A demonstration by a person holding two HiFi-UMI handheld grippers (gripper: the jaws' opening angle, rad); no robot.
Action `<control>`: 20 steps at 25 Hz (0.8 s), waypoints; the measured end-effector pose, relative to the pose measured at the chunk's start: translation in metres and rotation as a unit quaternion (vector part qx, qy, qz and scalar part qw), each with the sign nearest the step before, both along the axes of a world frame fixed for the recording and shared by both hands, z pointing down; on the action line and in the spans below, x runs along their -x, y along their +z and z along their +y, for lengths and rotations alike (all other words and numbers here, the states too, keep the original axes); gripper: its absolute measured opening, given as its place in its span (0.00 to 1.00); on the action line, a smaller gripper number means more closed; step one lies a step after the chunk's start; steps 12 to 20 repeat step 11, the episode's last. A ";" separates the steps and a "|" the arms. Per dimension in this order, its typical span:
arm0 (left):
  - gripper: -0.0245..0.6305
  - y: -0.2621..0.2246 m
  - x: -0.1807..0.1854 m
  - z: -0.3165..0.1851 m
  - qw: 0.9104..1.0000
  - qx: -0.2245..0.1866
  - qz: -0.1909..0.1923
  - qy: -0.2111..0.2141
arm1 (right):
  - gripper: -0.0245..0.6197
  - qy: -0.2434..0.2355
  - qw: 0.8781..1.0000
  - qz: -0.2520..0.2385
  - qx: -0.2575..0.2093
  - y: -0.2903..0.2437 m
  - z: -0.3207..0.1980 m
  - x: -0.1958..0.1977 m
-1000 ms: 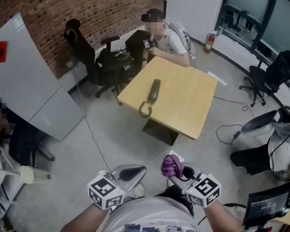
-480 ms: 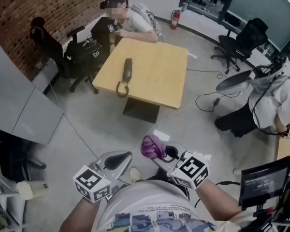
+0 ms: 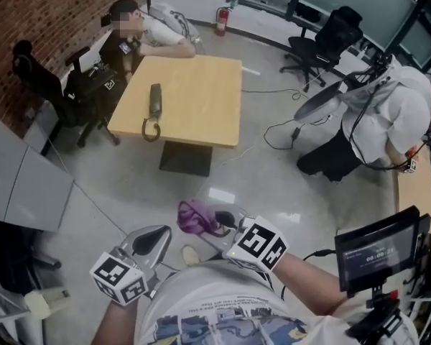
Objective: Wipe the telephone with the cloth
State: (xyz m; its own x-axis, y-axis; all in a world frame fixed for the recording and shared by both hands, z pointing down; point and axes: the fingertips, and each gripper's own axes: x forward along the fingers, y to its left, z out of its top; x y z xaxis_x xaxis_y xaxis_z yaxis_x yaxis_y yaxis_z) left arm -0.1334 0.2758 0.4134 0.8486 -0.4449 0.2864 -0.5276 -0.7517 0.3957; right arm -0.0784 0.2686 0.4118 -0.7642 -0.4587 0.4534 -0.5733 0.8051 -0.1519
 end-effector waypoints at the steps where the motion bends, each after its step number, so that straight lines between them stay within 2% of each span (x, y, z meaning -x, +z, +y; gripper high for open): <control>1: 0.04 0.000 -0.001 0.001 1.000 0.001 0.001 0.000 | 0.23 -0.002 1.000 0.000 0.000 0.000 0.001 0.000; 6: 0.04 0.005 0.001 -0.001 1.000 0.004 -0.002 0.003 | 0.23 -0.002 1.000 0.002 -0.001 0.000 -0.001 0.004; 11: 0.04 0.009 0.009 -0.001 1.000 0.020 0.003 -0.018 | 0.23 -0.017 1.000 -0.001 0.006 0.002 0.003 0.012; 20: 0.04 0.009 0.009 -0.001 1.000 0.020 0.003 -0.018 | 0.23 -0.017 1.000 -0.001 0.006 0.002 0.003 0.012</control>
